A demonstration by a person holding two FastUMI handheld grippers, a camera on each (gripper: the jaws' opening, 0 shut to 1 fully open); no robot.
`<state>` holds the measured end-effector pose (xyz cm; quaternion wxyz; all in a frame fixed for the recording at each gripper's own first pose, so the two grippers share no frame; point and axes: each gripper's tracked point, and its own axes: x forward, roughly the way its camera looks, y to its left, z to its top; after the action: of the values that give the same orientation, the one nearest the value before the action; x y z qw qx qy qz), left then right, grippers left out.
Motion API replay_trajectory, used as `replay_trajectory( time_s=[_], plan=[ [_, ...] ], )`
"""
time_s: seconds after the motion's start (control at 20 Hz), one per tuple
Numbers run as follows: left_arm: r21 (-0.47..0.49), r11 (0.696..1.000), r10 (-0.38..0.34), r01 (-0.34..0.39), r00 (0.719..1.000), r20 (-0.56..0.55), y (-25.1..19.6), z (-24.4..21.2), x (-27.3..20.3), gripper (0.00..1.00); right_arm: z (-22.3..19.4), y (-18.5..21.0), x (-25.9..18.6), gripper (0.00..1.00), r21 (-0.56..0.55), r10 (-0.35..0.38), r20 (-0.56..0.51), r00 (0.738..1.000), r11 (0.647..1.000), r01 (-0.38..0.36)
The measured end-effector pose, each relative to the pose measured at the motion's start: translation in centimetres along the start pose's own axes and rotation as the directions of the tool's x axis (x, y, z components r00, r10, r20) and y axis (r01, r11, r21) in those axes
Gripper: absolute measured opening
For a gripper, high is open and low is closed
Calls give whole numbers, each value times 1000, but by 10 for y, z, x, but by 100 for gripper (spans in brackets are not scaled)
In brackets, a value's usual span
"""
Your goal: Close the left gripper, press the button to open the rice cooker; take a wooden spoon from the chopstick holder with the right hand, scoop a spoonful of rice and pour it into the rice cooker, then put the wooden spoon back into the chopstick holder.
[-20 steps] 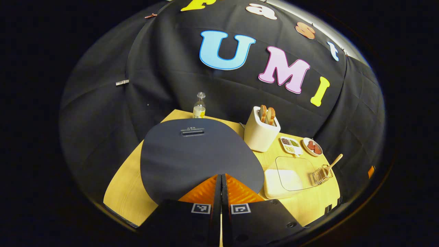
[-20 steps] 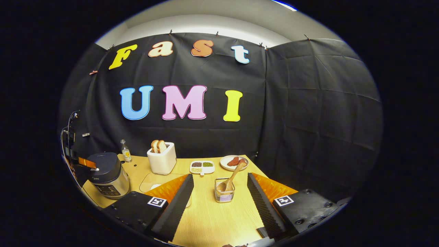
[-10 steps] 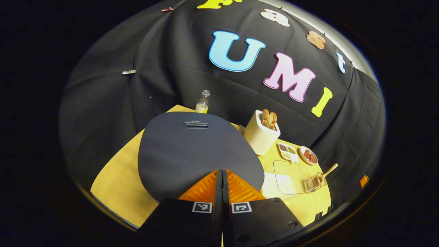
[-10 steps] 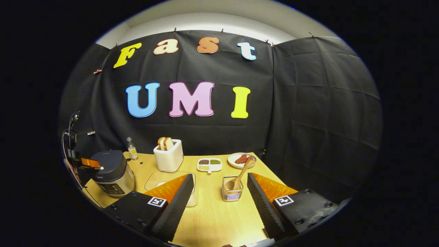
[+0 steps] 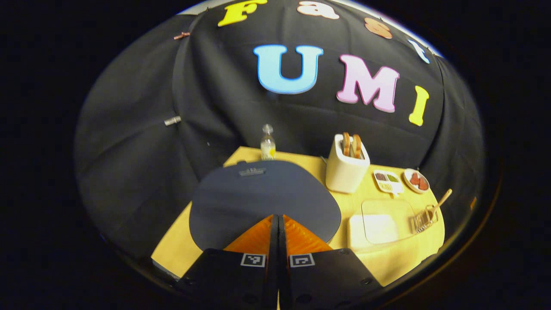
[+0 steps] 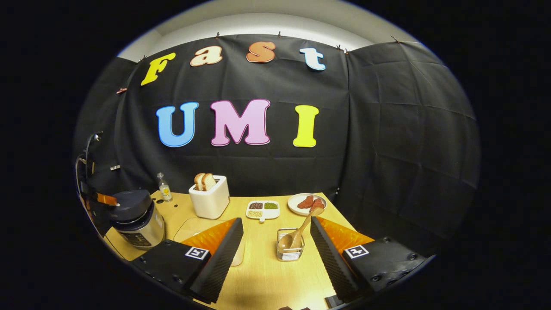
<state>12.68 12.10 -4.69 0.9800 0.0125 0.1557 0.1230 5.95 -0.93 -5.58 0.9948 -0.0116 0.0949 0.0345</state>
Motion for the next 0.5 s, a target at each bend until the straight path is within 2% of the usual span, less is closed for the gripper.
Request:
replay_trajectory(
  time_s=[0.15, 0.25, 0.4, 0.5],
  plan=[
    [-7, 997, 72, -72, 979, 192, -1, 69, -35, 7, 0, -10, 21, 98, 16, -1, -2, 1000, 1000, 1],
    [1, 998, 65, -68, 966, 251, -13, 88, -49, 9, -1, -15, 34, 98, 17, 6, -9, 1000, 1000, -6],
    [-22, 998, 66, -62, 965, 253, -31, 76, -67, 10, -3, -22, 50, 98, 18, 22, -15, 1000, 1000, -22],
    [-44, 998, 63, -54, 966, 252, -45, 61, -74, 24, -12, -25, 60, 98, 23, 34, -39, 999, 999, -33]
  ],
)
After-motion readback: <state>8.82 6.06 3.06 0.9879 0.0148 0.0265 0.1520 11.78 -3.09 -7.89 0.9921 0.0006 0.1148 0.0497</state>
